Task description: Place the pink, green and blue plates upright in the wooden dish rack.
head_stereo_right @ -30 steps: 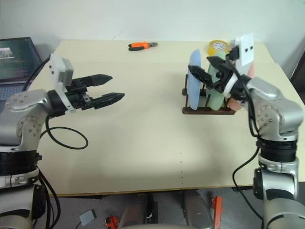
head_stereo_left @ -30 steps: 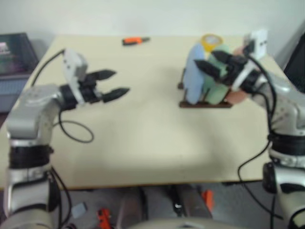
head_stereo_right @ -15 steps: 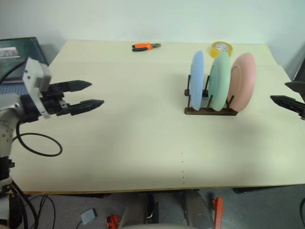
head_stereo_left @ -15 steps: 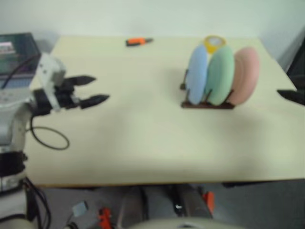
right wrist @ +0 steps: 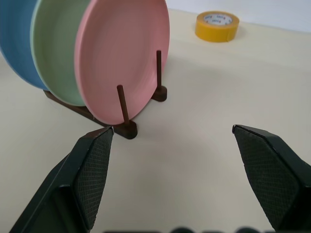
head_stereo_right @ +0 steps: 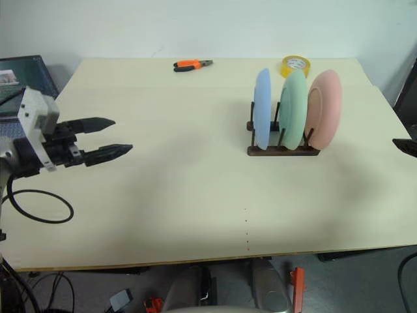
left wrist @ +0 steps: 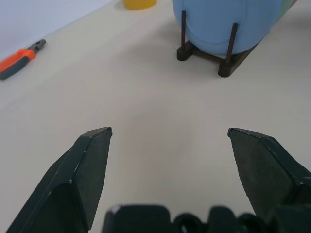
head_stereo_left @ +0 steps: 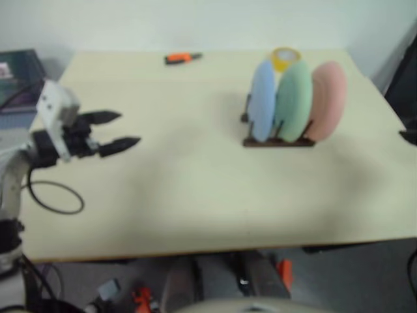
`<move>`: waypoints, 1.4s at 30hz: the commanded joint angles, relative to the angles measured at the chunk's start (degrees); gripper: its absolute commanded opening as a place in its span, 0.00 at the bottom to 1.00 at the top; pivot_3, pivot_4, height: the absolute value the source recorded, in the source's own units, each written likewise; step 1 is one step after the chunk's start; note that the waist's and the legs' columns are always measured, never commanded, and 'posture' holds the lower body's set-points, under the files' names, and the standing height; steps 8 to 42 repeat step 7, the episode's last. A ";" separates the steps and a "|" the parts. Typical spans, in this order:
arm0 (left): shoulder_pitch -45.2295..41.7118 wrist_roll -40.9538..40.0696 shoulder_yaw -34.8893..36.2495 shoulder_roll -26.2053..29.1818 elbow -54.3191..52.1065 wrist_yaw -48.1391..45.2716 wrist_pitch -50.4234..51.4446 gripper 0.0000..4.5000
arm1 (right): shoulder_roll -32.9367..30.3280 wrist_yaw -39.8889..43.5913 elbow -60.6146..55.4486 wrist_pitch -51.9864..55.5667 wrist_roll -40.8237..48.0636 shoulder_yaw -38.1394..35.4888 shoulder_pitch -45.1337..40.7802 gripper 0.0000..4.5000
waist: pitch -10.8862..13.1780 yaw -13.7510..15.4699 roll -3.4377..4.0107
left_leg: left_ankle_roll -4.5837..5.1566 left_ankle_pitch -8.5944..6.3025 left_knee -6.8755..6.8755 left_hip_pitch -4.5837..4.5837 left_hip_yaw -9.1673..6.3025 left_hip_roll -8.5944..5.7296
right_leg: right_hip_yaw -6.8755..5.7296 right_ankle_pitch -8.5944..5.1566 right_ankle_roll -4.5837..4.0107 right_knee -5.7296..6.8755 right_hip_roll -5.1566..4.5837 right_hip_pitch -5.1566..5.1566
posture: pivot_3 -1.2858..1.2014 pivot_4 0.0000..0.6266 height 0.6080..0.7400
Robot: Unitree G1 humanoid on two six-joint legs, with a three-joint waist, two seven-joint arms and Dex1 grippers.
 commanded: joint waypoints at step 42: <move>2.78 -1.79 5.35 2.82 -3.18 0.72 1.57 0.94 | 0.33 0.93 2.54 -2.29 -1.03 -0.48 -1.21 0.95 | 0.00 -0.01 0.01 | 0.00 0.00 0.02 0.06 0.04 -0.01 | 0.02 0.01 0.01 0.04 -0.01 0.02 | 0.52 0.24 1.00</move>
